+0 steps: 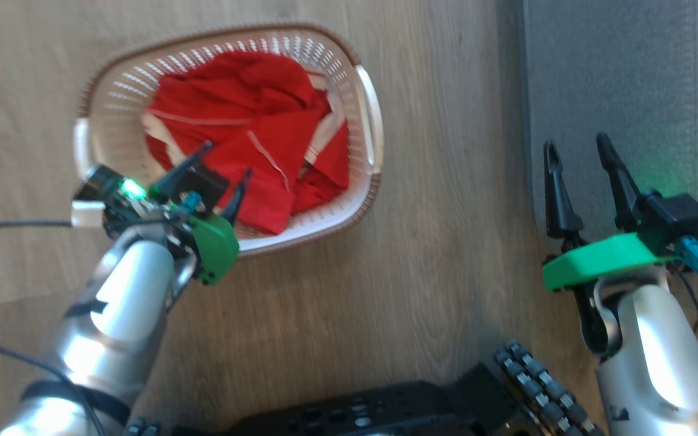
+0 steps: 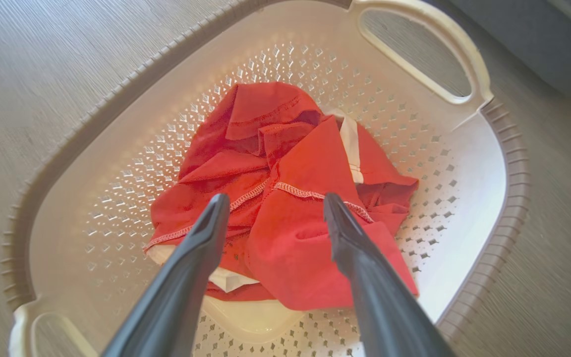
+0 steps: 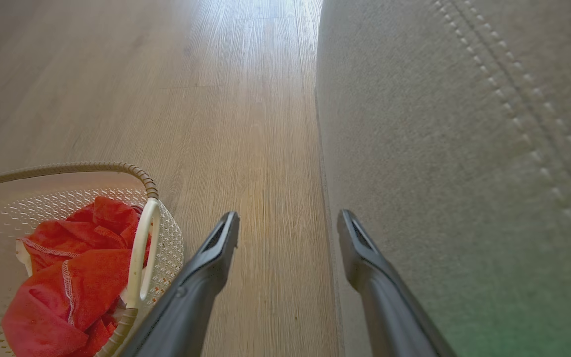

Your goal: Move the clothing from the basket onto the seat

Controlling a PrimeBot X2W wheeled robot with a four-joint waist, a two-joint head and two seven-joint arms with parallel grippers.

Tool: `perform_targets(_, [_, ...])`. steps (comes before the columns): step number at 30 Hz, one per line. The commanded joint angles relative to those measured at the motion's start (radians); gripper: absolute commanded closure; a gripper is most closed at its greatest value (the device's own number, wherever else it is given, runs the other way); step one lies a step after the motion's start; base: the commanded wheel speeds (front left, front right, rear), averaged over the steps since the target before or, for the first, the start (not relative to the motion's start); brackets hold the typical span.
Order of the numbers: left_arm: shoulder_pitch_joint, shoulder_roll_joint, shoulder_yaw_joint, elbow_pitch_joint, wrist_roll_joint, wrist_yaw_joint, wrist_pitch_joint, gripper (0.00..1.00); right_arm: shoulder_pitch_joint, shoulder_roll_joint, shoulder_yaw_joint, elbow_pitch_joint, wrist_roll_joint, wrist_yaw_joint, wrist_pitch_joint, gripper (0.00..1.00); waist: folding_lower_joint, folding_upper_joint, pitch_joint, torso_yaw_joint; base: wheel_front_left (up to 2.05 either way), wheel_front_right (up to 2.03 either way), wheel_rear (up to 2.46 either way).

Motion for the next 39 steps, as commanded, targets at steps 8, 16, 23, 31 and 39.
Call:
perform_targets(8, [-0.107, 0.085, -0.042, 0.095, 0.022, -0.017, -0.013, 0.0, -0.007, -0.01, 0.091, -0.04, 0.067, 0.0, -0.009, 0.0, -0.0002, 0.0, 0.134, -0.103, 0.0, 0.0, 0.0])
perform_targets(16, [-0.223, 0.113, -0.098, 0.265, 0.055, -0.02, -0.013, 0.0, -0.016, -0.01, 0.154, -0.058, 0.116, 0.0, -0.009, 0.0, -0.0002, 0.0, 0.19, -0.168, 0.0, 0.0, 0.0])
perform_targets(23, [-0.324, 0.143, -0.135, 0.406, 0.085, -0.015, -0.01, 0.0, -0.011, -0.01, 0.201, -0.077, 0.155, 0.0, -0.009, 0.0, -0.0002, 0.0, 0.224, -0.22, 0.0, 0.0, 0.0])
perform_targets(31, [-0.365, 0.15, -0.192, 0.478, 0.12, -0.019, 0.053, 0.0, 0.027, -0.01, 0.213, -0.089, 0.177, 0.0, -0.009, 0.0, -0.0002, 0.0, 0.231, -0.243, 0.0, 0.0, 0.0])
perform_targets(39, [-0.378, 0.141, -0.174, 0.493, 0.069, -0.03, 0.143, 0.0, 0.038, -0.01, 0.211, -0.096, 0.18, 0.0, -0.009, 0.0, -0.0002, 0.0, 0.24, -0.242, 0.0, 0.0, 0.0])
